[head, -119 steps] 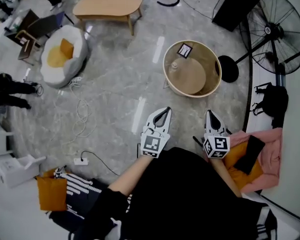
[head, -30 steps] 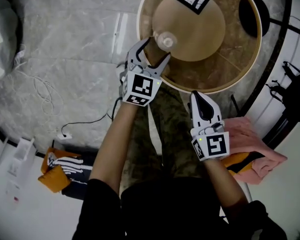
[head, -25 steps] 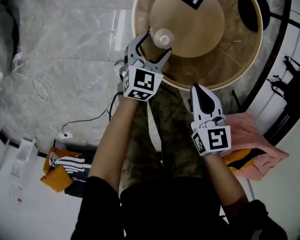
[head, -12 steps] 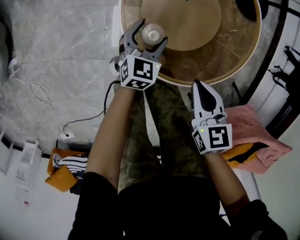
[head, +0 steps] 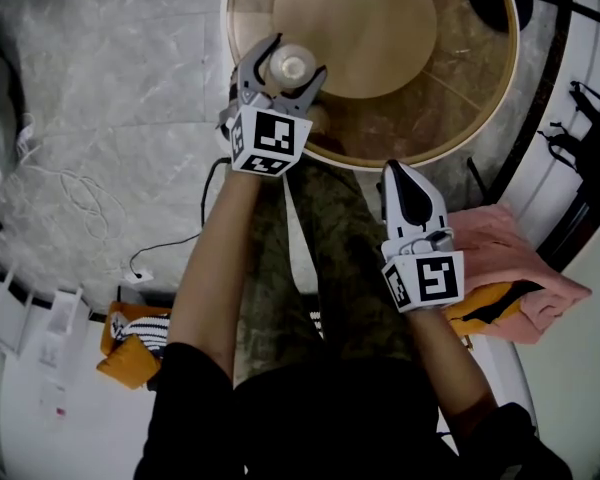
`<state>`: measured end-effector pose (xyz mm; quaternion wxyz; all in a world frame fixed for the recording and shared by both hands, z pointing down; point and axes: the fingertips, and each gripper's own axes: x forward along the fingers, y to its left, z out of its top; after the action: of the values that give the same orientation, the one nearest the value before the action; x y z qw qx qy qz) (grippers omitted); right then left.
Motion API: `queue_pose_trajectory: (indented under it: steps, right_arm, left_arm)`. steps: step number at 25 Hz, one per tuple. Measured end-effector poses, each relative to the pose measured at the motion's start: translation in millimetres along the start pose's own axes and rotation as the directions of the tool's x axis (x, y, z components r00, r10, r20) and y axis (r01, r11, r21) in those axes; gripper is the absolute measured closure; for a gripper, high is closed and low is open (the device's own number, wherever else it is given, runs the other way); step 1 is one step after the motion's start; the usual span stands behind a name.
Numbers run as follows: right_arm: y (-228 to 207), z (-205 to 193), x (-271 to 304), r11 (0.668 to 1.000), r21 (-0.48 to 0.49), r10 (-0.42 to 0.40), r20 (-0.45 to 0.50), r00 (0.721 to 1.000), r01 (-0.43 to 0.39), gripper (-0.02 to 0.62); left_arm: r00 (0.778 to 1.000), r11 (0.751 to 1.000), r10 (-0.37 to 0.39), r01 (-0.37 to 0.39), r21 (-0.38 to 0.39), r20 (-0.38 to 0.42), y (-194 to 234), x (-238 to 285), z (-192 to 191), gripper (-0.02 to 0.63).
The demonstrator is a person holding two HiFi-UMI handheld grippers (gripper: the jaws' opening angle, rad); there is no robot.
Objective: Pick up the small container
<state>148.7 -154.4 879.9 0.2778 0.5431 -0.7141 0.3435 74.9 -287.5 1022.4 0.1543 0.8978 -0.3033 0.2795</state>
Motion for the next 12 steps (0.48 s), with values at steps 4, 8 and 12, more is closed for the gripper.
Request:
queue_pose_trajectory:
  steps: [4,8,12]
  right_arm:
    - [-3.7,-3.5,-6.8,1.0,0.008,-0.01,0.011,1.0,0.01,0.574]
    - [-7.1,0.1,-18.4,1.0,0.014,-0.024,0.023,0.999,0.023,0.574]
    - [-7.0,12.6,-32.0,0.999,0.022,-0.034,0.058,0.998,0.033,0.574]
  left_arm:
    - [1.0,1.0,0.007,-0.007,-0.004,0.016,-3.2,-8.8,4.8,0.252]
    - [0.999,1.0,0.009,-0.008,-0.016,0.033,-10.1,-23.3,19.5,0.252]
    - [0.999,1.0,0.019,-0.018,-0.019,0.05,-14.9,-43.9,39.1,0.252]
